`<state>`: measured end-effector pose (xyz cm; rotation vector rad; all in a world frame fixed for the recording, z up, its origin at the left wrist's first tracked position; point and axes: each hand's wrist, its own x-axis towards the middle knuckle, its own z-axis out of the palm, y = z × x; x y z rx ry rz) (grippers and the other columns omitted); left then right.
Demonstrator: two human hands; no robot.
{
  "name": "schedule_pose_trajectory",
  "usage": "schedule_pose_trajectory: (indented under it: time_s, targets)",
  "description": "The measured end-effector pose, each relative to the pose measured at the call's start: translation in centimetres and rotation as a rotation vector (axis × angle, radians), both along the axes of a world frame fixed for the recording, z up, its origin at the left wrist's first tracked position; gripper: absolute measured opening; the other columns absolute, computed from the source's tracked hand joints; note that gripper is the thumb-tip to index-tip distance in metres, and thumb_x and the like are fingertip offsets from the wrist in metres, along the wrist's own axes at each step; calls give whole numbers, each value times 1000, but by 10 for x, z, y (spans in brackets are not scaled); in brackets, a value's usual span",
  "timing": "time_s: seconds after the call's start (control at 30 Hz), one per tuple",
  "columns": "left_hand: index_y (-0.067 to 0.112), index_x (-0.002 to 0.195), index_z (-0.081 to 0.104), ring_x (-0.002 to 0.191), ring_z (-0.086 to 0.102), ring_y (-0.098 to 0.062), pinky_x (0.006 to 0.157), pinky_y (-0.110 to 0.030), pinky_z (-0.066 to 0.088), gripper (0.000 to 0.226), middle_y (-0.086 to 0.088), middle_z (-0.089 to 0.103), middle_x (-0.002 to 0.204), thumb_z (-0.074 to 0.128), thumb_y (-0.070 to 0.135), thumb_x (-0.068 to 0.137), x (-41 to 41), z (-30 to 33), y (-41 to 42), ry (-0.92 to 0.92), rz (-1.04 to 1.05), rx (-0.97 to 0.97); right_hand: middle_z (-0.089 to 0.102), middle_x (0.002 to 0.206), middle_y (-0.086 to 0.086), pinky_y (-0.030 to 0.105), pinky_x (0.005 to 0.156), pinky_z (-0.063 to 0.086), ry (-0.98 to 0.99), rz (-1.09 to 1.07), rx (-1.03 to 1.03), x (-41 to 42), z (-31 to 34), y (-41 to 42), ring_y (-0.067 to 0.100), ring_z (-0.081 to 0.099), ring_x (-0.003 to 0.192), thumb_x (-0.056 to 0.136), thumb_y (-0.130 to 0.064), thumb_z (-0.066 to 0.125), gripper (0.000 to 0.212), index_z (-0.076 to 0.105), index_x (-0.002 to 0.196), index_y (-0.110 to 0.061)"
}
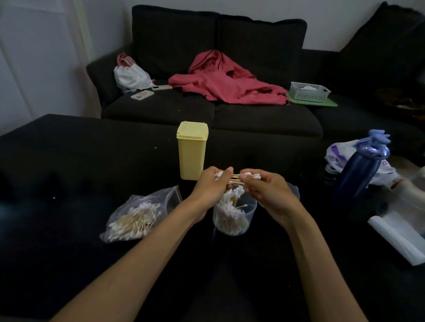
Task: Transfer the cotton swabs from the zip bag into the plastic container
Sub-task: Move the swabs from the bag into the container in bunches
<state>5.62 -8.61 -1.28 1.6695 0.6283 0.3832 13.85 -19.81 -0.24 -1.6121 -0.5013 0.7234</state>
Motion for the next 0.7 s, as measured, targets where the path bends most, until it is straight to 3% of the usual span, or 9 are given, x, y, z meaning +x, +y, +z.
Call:
schedule_pose_trajectory:
  time_s: [0.13,0.2,0.27,0.47,0.6,0.7]
  targets:
    - [11,108,54,96,62,-20,82,-32,47,33,-10,65,102,43,40,98,5,-6,-3,0,78,97,59,96,6,25,67,45,22,-79,-8,-7,-3,13,11,58,78,96,-24,49,24,54,117,-13]
    - [13,106,53,96,62,-20,85,-34,47,32,-9,64,102,42,42,98,6,-7,-5,1,84,128,58,87,3,25,65,42,58,-173,20,-11,-2,19,10,55,72,98,-32,45,28,54,114,-12]
    - [16,101,52,94,61,-19,85,-35,47,28,-6,62,99,40,42,99,6,-8,-7,-6,72,150,56,82,0,24,62,41,-35,-241,-17,-13,-4,23,9,53,70,100,-38,37,29,52,107,-14]
    - [16,99,48,79,52,-12,73,-29,43,27,-1,53,85,33,39,102,11,-5,-16,-44,17,109,49,82,3,23,60,39,-268,-274,-50,-17,-8,22,9,48,70,103,-30,27,25,45,95,-16]
    - [10,102,51,76,51,-11,65,-25,40,33,-3,54,87,32,38,102,9,-6,-11,-54,-5,115,54,90,4,27,68,44,-166,-177,-103,-12,-1,19,12,53,76,102,-33,32,24,48,107,-15]
    - [12,103,49,77,52,-9,66,-24,40,30,-2,53,87,32,37,102,4,-3,-6,-63,-23,41,63,99,7,32,80,51,20,-18,-63,-5,7,6,18,62,87,97,-35,47,30,54,114,-12]
